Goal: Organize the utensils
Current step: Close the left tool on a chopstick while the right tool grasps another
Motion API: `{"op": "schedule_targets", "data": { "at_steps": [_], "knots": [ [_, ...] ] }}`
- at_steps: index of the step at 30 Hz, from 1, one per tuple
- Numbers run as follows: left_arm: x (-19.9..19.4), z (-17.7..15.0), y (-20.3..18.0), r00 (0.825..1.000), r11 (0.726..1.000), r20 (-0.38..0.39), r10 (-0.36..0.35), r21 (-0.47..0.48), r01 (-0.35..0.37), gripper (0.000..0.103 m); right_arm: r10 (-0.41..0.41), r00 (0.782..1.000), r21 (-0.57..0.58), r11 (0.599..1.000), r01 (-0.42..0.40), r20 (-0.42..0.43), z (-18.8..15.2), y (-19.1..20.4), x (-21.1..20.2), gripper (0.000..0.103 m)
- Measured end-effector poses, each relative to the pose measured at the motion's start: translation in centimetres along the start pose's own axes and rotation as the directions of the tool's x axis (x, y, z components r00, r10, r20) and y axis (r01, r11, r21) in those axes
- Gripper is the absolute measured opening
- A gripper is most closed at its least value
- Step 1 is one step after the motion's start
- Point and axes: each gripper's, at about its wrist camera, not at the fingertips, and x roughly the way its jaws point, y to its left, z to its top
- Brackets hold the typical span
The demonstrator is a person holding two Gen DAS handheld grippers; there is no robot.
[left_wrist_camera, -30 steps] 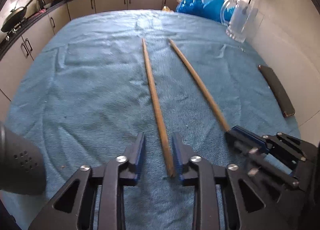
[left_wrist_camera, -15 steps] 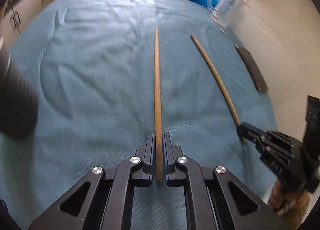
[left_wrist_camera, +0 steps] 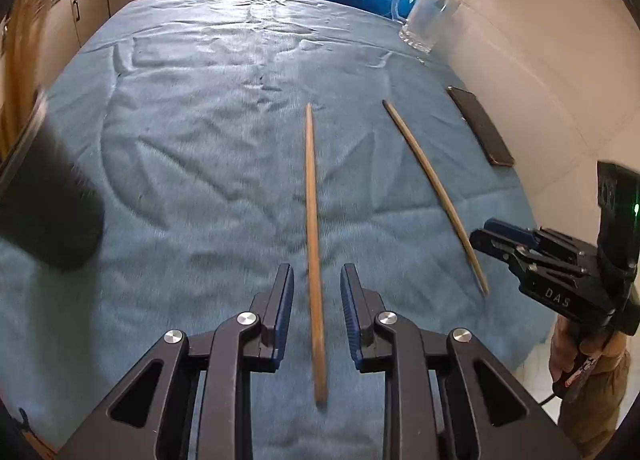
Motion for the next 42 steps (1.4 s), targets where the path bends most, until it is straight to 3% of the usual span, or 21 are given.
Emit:
{"op": "schedule_targets", "data": {
  "at_steps": [6,8,12,17,24,27,29,30,31,34,38,42],
  "knots": [
    [4.2,2.7,-1.1,0.991,0.990,-0.055,0.122,0.072,-0.118,0.023,-0.043,0.997,-0.017,0.999,0.042,-0.062,4.3,0.0,3.7,0.032],
    [4.5,3.4,-1.5,0.986,0.983,-0.034,0.163,0.093,-0.159,0.023,-0.054,0.995,-0.021,0.998,0.053,-0.082,5.4,0.0,4.6,0.028],
    [5.0,4.0,-1.6,0.985,0.981,-0.040,0.170,0.102,-0.165,0.023,-0.079,0.991,-0.046,0.996,0.075,-0.110,6.8,0.1,5.3,0.017],
    [5.5,4.5,-1.8,0.985,0.979,-0.031,0.172,0.112,-0.168,0.024,-0.138,0.981,-0.087,0.988,0.127,-0.133,8.3,1.0,6.3,0.016],
    [5.6,5.0,-1.6,0.985,0.981,-0.047,0.166,0.113,-0.160,0.024,-0.128,0.970,-0.030,0.992,0.125,-0.207,10.7,0.5,7.5,0.017],
    [6.0,5.1,-2.3,0.980,0.972,-0.045,0.191,0.150,-0.183,0.024,-0.129,0.962,-0.056,0.991,0.119,-0.242,11.8,0.7,8.2,0.017],
    [6.1,4.8,-2.7,0.976,0.962,-0.034,0.215,0.178,-0.206,0.022,-0.146,0.956,-0.082,0.988,0.130,-0.253,12.3,1.1,8.4,0.011],
    [6.0,4.8,-2.7,0.976,0.963,-0.029,0.218,0.168,-0.210,0.009,-0.154,0.956,-0.081,0.987,0.138,-0.248,12.3,1.1,8.4,0.008],
    [5.9,4.6,-2.5,0.976,0.966,-0.026,0.215,0.154,-0.209,0.007,-0.155,0.961,-0.076,0.987,0.141,-0.230,12.2,1.1,8.2,0.008],
    [5.3,4.2,-1.6,0.988,0.985,-0.033,0.149,0.091,-0.146,0.007,-0.138,0.977,-0.051,0.990,0.131,-0.162,11.2,1.0,7.5,0.008],
    [3.2,2.9,-0.7,0.994,0.994,0.029,0.104,0.038,-0.105,0.007,-0.100,0.993,-0.022,0.995,0.099,-0.057,9.3,1.1,4.9,0.007],
    [1.3,1.9,-0.9,0.991,0.994,0.088,0.102,0.035,-0.106,0.007,-0.075,0.997,0.007,0.997,0.075,0.031,7.6,1.6,2.3,0.008]
  ]
}}
